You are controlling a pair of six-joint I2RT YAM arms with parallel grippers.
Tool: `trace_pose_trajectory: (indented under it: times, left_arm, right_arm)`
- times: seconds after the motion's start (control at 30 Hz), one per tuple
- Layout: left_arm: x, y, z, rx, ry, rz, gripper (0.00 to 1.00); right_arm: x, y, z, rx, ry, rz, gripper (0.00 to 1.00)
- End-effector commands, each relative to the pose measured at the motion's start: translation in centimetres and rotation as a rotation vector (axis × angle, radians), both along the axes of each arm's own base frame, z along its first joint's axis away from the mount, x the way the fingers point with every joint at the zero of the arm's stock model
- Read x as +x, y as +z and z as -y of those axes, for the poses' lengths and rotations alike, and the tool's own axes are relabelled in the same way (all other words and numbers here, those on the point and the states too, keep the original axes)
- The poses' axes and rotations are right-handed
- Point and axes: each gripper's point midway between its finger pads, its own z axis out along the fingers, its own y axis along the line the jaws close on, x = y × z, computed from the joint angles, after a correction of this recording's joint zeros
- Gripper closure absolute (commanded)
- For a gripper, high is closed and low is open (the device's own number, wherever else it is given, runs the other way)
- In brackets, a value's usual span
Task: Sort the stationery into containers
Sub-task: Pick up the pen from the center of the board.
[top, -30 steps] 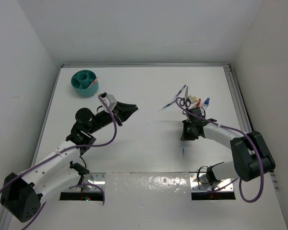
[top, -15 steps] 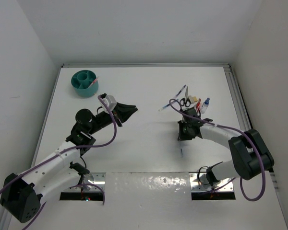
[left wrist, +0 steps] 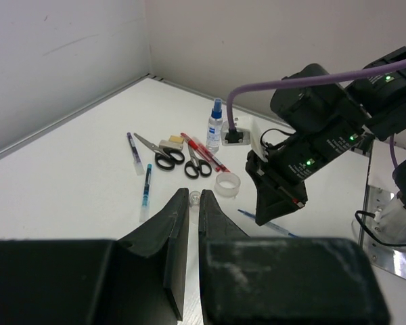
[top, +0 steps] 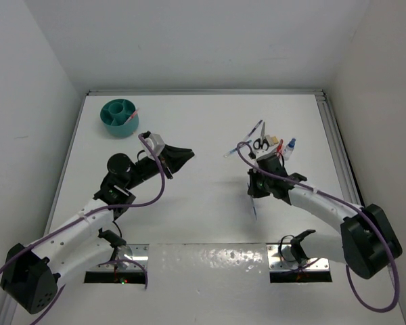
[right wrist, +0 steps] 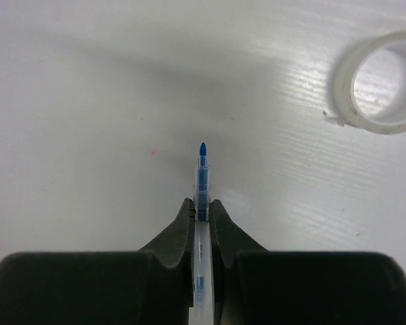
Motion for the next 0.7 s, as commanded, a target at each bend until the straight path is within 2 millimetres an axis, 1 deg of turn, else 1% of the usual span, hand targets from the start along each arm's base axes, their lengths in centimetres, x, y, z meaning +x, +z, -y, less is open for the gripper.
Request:
trace_pose_trajectory:
  times: [0.0, 0.17, 0.43, 0.67]
  left_arm:
    - [0.1, 1.1, -0.2, -0.03, 0.009, 0.03, 1.0]
    - [0.1, 1.0, -0.2, -0.032, 0.007, 0.025, 1.0]
    - [0.1, 1.0, -0.1, -0.033, 0.002, 0.023, 1.0]
    - [0.0, 0.9, -0.1, -0.034, 0.001, 0.019, 1.0]
  right_arm:
    - [1.0, 1.6, -0.8, 0.022, 0.043, 0.096, 1.0]
    - [1.1, 2.8, -0.8, 0.029, 0.049, 0.153, 1.0]
    - [1.3, 4.0, -1.2, 0.048, 0.064, 0.206, 1.0]
    - [1.5, 5.9, -2.0, 0.077, 0.107, 0.278, 1.0]
